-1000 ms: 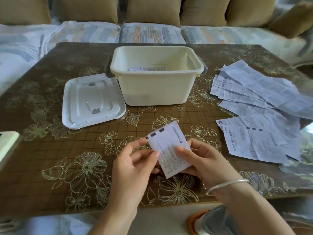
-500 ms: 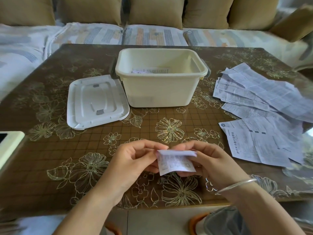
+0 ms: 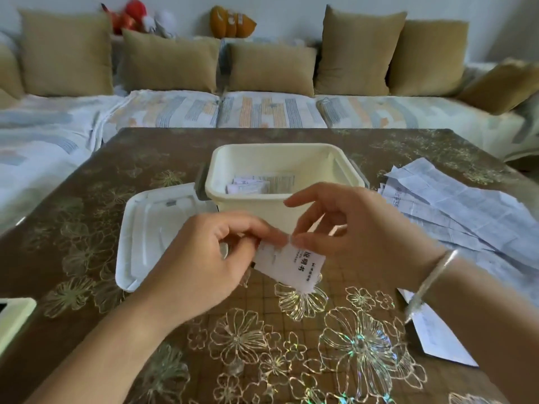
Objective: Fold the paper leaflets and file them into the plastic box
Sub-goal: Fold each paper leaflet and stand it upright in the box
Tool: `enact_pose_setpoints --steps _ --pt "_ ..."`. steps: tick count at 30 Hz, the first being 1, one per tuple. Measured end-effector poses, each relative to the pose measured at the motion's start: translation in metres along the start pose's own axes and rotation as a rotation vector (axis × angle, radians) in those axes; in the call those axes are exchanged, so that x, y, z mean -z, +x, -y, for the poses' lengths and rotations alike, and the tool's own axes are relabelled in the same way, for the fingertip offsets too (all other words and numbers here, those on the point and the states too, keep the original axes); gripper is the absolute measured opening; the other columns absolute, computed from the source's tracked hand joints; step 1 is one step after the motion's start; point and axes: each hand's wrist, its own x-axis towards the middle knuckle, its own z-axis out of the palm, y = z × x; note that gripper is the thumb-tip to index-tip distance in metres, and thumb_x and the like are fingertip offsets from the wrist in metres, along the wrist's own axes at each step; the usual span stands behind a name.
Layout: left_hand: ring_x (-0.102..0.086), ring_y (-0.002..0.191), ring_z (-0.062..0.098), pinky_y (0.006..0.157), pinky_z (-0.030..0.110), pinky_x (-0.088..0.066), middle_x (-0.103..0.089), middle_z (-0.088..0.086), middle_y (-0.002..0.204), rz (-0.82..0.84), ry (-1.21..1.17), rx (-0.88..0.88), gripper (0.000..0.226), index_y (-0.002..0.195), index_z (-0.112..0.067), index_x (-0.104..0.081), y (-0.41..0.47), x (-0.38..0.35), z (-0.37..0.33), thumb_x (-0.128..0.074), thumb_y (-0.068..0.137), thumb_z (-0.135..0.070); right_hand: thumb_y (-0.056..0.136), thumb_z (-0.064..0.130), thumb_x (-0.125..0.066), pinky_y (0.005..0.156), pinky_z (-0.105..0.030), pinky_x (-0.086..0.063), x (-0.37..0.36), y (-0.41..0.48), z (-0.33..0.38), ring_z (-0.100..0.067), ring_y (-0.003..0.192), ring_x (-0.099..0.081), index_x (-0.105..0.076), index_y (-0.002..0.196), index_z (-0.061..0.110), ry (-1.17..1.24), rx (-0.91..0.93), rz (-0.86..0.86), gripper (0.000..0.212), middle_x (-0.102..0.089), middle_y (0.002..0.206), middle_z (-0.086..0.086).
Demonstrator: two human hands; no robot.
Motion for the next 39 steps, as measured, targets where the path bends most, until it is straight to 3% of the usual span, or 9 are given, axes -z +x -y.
enact_pose_setpoints --steps 5,8,11,14,18,23,27,35,39 --pt "-0.065 0.089 0.001 0.072 0.018 -0.053 -0.071 -0.024 0.090 -0.063 0.174 -0.077 0.047 0.087 -0.035 -0.077 0.052 0.028 -0.006 -0.050 0.091 0.004 0.077 0.029 -0.076 0.070 -0.019 -0.055 0.024 0.060 0.004 0.000 0.068 -0.065 -0.071 0.083 0.031 -0.181 0.060 0.084 0.007 -0.070 0.076 0.014" --pt "-0.064 0.084 -0.003 0.064 0.012 -0.051 -0.070 -0.024 0.082 -0.191 0.275 -0.031 0.045 0.085 -0.035 -0.075 0.088 0.048 0.011 -0.049 0.093 0.001 0.081 0.026 -0.072 0.070 -0.019 -0.054 0.035 0.101 -0.004 -0.001 0.071 -0.063 -0.069 0.083 0.030 -0.248 0.117 -0.011 0.005 -0.068 0.078 0.016" --pt "-0.065 0.082 -0.002 0.068 0.012 -0.050 -0.068 -0.020 0.081 -0.323 0.491 0.023 0.044 0.086 -0.032 -0.073 0.115 0.053 0.028 -0.046 0.093 0.003 0.082 0.021 -0.070 0.074 -0.026 -0.055 0.032 0.138 -0.024 -0.005 0.072 -0.062 -0.067 0.083 0.028 -0.385 0.112 -0.010 0.008 -0.066 0.077 0.013" --pt "-0.064 0.082 -0.003 0.073 0.013 -0.051 -0.069 -0.019 0.088 -0.183 0.627 0.026 0.042 0.091 -0.032 -0.074 0.127 0.038 0.034 -0.048 0.092 0.001 0.082 0.020 -0.065 0.076 -0.030 -0.055 0.021 0.161 -0.046 -0.011 0.076 -0.064 -0.064 0.082 0.033 -0.531 0.073 0.038 0.013 -0.066 0.079 0.012" --pt "-0.066 0.082 -0.001 0.080 0.030 -0.057 -0.070 -0.019 0.091 0.012 0.685 0.064 0.047 0.095 -0.036 -0.073 0.150 0.032 0.046 -0.048 0.087 0.004 0.084 0.022 -0.059 0.072 -0.026 -0.051 0.011 0.180 -0.063 -0.015 0.085 -0.063 -0.068 0.092 0.032 -0.642 0.062 0.110 0.016 -0.066 0.088 0.011" --pt "-0.064 0.085 0.001 0.083 0.022 -0.052 -0.066 -0.019 0.078 0.229 0.762 0.086 0.047 0.094 -0.031 -0.074 0.172 0.028 0.052 -0.046 0.082 0.005 0.084 0.026 -0.055 0.069 -0.025 -0.046 -0.001 0.187 -0.074 -0.014 0.084 -0.058 -0.064 0.095 0.032 -0.690 0.069 0.084 0.016 -0.067 0.096 0.011" --pt "-0.066 0.090 0.001 0.089 0.023 -0.052 -0.073 -0.014 0.090 0.474 0.758 0.177 0.047 0.096 -0.026 -0.076 0.189 0.029 0.054 -0.044 0.081 0.006 0.084 0.027 -0.055 0.066 -0.023 -0.037 -0.007 0.190 -0.080 -0.013 0.078 -0.047 -0.063 0.096 0.032 -0.704 0.081 0.082 0.016 -0.066 0.098 0.010" --pt "-0.068 0.098 0.025 0.085 0.044 -0.056 -0.073 0.009 0.103 0.611 0.890 0.291 0.043 0.103 -0.010 -0.073 0.200 0.028 0.067 -0.042 0.077 0.003 0.083 0.027 -0.058 0.065 -0.023 -0.038 -0.012 0.194 -0.081 -0.016 0.083 -0.052 -0.063 0.096 0.033 -0.677 0.083 0.122 0.015 -0.066 0.099 0.011" --pt "-0.067 0.102 0.026 0.086 0.043 -0.056 -0.072 0.010 0.106 0.633 0.915 0.314 0.044 0.108 -0.010 -0.072 0.204 0.026 0.063 -0.042 0.079 0.004 0.084 0.027 -0.058 0.064 -0.022 -0.036 -0.015 0.193 -0.081 -0.017 0.084 -0.054 -0.064 0.097 0.032 -0.687 0.100 0.123 0.015 -0.066 0.100 0.011"
